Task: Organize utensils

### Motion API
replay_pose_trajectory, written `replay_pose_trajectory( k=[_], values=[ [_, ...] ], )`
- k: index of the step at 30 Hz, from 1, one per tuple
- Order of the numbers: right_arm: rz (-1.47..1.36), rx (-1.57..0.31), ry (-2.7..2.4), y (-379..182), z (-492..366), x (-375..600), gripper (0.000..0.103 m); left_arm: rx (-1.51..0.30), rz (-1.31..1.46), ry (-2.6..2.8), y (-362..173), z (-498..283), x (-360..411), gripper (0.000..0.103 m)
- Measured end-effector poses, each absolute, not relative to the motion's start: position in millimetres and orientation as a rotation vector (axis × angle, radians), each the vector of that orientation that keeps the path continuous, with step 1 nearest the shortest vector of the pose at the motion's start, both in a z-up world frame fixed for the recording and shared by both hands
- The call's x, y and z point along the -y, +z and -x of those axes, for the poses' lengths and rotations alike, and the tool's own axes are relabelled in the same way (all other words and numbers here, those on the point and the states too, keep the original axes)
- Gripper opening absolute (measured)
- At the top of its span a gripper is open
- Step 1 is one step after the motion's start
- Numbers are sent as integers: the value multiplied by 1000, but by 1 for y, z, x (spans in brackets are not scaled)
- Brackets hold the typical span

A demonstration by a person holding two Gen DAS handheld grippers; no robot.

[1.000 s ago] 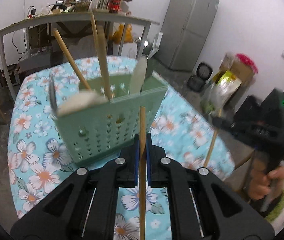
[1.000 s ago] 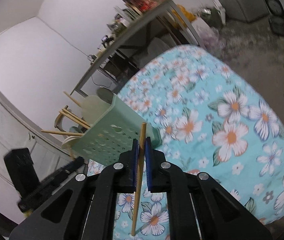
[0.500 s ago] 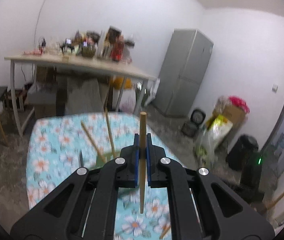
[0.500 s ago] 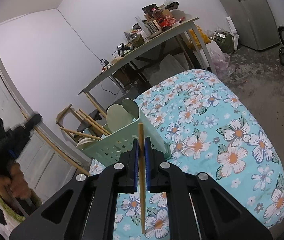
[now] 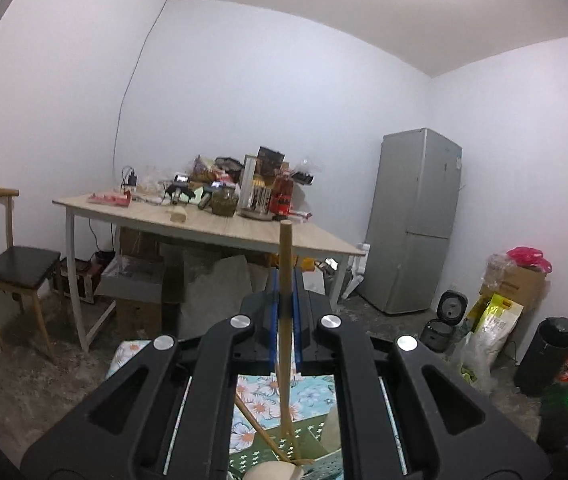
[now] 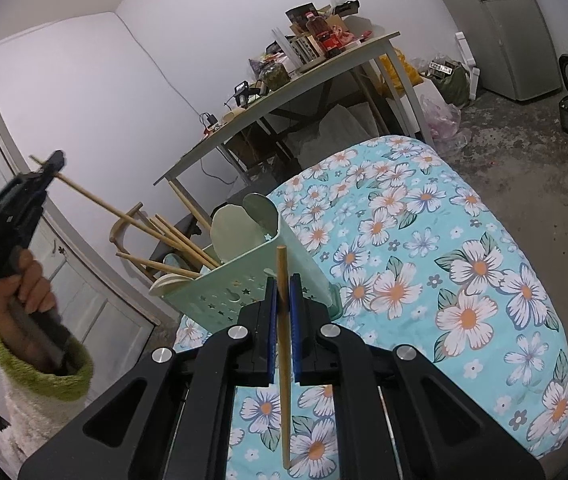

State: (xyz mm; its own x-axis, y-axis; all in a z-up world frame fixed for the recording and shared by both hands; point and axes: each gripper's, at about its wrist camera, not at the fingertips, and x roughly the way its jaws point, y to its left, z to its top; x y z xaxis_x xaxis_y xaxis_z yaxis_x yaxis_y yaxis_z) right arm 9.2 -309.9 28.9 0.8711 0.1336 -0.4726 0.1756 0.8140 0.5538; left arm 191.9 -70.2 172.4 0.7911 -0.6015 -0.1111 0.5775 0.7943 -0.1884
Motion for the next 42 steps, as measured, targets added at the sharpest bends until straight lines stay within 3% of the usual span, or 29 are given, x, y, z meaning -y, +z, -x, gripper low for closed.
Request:
replay_pose_trajectory(
  k=[13,17,24,32,42],
  values=[
    [-621,-551,-29,22,-20,310,6,-295,180,-717,114,-225,83,6],
    [-618,-552,-29,23,-20,309,6,-314,184,-715,107,-222,77,25],
    [-583,-532,-29,34,-18,303,6,-306,188,-708,108,-204,60,29],
    [-472,-417,2,91,-18,289,6,-335,190,-691,95,-171,26,38],
    [-319,-198,61,189,-30,272,6,-509,163,-661,33,-148,-8,44]
  ],
)
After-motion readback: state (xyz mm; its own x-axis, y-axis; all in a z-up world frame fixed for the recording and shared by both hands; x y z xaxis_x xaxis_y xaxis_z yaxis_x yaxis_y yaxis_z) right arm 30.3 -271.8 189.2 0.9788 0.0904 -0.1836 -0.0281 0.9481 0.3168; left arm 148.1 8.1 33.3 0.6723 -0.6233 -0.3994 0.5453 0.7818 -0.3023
